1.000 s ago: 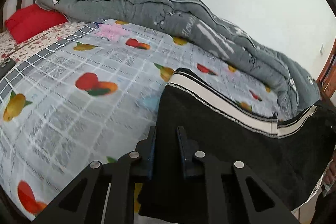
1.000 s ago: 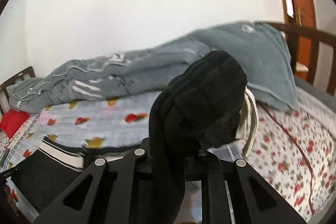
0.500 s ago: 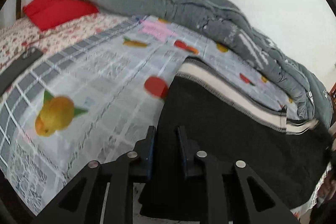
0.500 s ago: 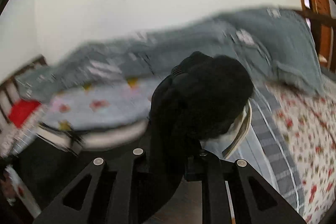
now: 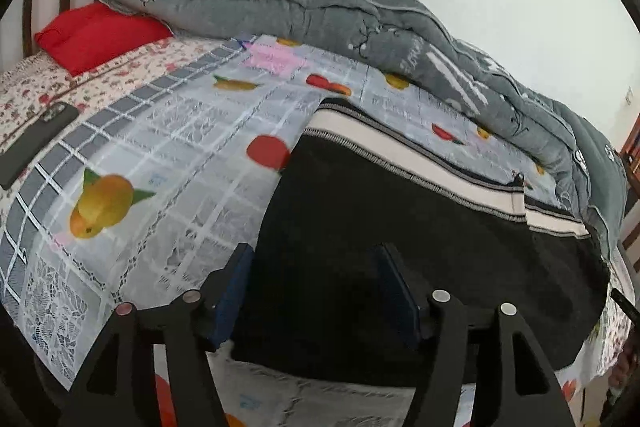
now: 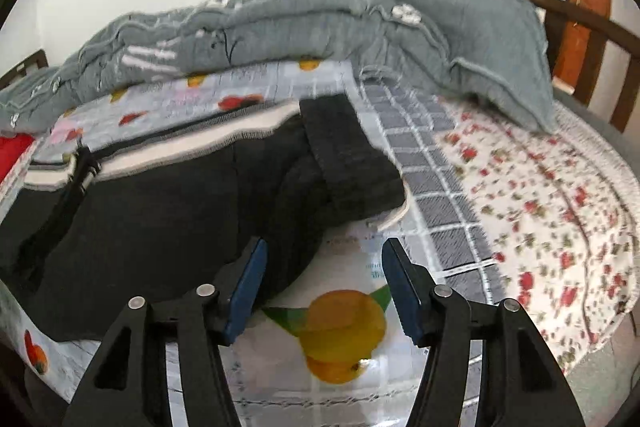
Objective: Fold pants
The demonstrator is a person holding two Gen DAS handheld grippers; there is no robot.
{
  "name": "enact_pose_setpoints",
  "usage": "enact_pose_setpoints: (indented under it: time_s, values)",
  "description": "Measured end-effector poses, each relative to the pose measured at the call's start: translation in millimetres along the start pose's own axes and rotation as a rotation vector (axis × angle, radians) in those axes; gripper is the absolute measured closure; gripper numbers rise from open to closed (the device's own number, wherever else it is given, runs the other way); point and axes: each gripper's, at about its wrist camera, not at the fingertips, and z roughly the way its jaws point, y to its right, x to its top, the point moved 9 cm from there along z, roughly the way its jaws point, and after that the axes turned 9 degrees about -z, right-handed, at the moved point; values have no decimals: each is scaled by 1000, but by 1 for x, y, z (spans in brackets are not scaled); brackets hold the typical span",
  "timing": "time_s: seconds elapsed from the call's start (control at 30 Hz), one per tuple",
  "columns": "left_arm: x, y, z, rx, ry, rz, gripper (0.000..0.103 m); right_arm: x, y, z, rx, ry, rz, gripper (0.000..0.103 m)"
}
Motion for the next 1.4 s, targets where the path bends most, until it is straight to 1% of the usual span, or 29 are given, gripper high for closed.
enact_pose_setpoints:
  time_s: [0.13,0.23,0.3,0.43,0.5,0.57,0.6,0.67,0.7,0.73,0.77,0.83,0.9,1.03,1.07,1.1,1.13,1.2,1.3,1.33,1.4]
  values:
    - [-3,8,-5,33,45,33,38,19,-33,-27,13,57,-44,44]
    - [-3,8,-16,22,78,42,38,35,-75,-45,80,101,-87,44]
    - [0,9,-21,24,87,37,38,43,-108,-54,134,130,-120,44]
    - [2,28,-24,-6,95,77,37,50,-177,-58,244,149,-166,44]
    - [-4,39,-16,-15,72,120,37,47,-215,-58,305,155,-182,44]
    - [-20,40,0,12,9,143,37,39,-249,-54,365,149,-200,44]
    - [-31,36,8,28,-28,145,37,35,-261,-52,381,141,-209,44]
    - [-45,31,7,33,-20,170,37,19,-286,-39,401,101,-238,44]
    - [-49,30,4,31,-12,188,37,11,-292,-33,395,81,-252,44]
    - [-54,28,-1,26,-13,206,37,-1,-298,-20,379,41,-269,44]
    - [-58,26,-7,17,-11,215,37,-11,-298,-12,372,11,-270,44]
    - [-58,18,-21,-22,8,197,37,-25,-295,-4,390,-11,-244,45]
    - [-56,8,-30,-50,17,150,37,-31,-289,-9,413,10,-227,45]
    - [-49,-26,-38,-87,20,2,37,-37,-283,-29,420,32,-248,45]
    - [-47,-36,-36,-100,7,-44,37,-38,-279,-34,424,33,-252,45]
    - [-45,-39,-34,-111,-1,-69,37,-39,-275,-37,415,33,-251,45]
    - [-43,-46,-31,-136,-14,-115,37,-39,-269,-39,404,33,-247,45]
    - [-40,-50,-26,-166,-25,-161,37,-40,-253,-43,389,36,-222,45]
    - [-35,-45,-7,-203,-57,-187,37,-40,-227,-48,361,44,-175,45]
    - [-34,-41,0,-215,-72,-191,37,-40,-214,-50,329,49,-159,45]
    - [-29,-37,7,-246,-69,-217,35,-39,-198,-52,292,60,-143,45]
